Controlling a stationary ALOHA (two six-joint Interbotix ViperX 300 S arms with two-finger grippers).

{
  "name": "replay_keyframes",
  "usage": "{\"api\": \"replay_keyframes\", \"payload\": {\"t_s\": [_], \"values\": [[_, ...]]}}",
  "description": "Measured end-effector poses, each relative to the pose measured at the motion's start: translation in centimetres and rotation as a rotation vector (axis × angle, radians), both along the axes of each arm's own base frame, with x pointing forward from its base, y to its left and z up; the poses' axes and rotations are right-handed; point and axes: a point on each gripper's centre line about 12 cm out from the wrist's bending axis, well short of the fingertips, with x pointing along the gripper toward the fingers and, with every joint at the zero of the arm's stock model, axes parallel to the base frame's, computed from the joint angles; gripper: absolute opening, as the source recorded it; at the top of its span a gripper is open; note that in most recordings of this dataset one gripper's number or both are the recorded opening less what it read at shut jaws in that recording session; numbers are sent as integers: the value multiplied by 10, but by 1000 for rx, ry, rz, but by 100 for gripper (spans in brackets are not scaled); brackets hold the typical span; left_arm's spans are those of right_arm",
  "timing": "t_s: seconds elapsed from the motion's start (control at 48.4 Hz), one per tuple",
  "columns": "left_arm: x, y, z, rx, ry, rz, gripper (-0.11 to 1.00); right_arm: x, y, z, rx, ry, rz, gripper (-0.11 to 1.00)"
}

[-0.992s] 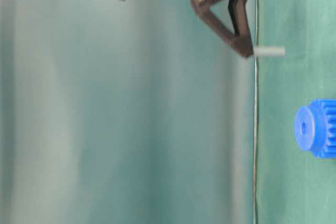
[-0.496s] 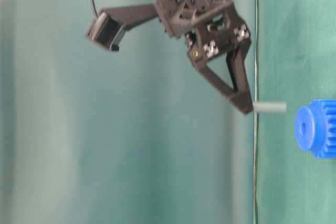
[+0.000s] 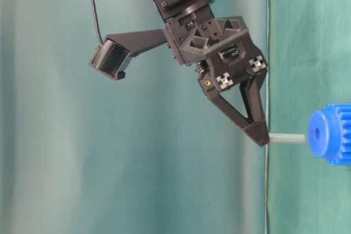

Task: Insert the shaft placed at a random location into the center hole of the small gear at another random location.
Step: 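Carry the shaft left with the right gripper over the blue gear's hole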

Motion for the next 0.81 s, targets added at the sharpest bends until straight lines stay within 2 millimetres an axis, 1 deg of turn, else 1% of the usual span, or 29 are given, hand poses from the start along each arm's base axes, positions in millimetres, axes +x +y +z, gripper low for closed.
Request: {"api": "replay_keyframes", "payload": {"t_s": [0.269, 0.496, 0.806], "values": [[0, 0, 0, -2, 0, 0, 0, 0, 0, -1, 1, 8, 0, 13], [0, 0, 0, 0, 0, 0, 0, 1, -1, -14, 4, 38, -1, 13], [0, 0, 0, 0, 0, -2, 0, 3, -2, -15, 4, 38, -4, 13]]}}
